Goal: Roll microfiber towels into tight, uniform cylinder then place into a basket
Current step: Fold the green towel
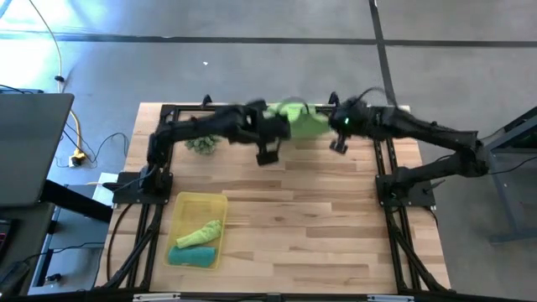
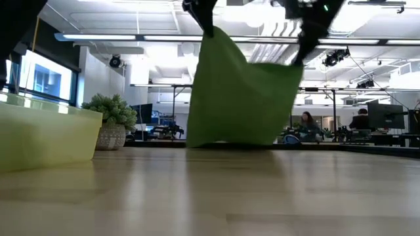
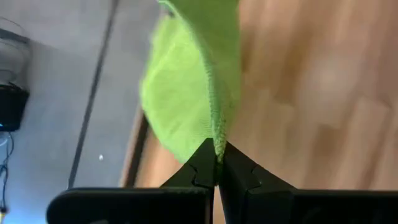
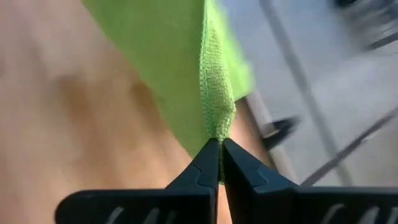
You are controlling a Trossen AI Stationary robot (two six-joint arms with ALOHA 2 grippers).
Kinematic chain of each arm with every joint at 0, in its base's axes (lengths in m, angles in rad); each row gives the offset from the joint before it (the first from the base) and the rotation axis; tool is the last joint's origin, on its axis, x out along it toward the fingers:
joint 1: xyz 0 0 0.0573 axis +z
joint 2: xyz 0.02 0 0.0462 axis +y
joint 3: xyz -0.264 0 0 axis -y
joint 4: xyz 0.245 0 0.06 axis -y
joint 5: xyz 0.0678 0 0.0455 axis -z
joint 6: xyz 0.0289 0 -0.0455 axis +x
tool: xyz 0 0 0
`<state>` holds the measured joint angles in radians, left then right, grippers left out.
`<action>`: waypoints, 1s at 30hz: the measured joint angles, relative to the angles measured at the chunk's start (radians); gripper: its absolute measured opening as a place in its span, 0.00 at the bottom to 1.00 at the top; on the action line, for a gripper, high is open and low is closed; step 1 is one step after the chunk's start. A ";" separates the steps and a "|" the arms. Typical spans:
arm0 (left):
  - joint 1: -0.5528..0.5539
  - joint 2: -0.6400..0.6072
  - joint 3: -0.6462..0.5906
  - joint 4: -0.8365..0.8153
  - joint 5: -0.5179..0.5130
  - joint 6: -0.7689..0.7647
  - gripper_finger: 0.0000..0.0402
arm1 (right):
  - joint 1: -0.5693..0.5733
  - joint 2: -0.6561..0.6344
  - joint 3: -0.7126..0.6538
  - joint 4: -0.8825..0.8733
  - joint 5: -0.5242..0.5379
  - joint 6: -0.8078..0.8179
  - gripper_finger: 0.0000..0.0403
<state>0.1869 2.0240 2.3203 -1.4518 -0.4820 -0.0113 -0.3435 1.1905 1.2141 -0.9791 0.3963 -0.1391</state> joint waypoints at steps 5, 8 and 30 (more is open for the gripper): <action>-0.132 0.084 0.000 -0.073 0.006 -0.050 0.00 | 0.116 -0.073 -0.250 0.065 -0.116 0.158 0.00; -0.203 0.126 0.000 -0.079 0.041 -0.078 0.00 | 0.202 -0.113 -0.376 0.111 -0.152 0.257 0.00; -0.525 0.281 -0.122 -0.021 0.106 -0.409 0.00 | 0.748 -0.151 -0.701 0.537 -0.270 0.744 0.00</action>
<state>-0.3383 2.3048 2.1986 -1.4725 -0.3756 -0.4200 0.4045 1.0392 0.5131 -0.4417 0.1268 0.6045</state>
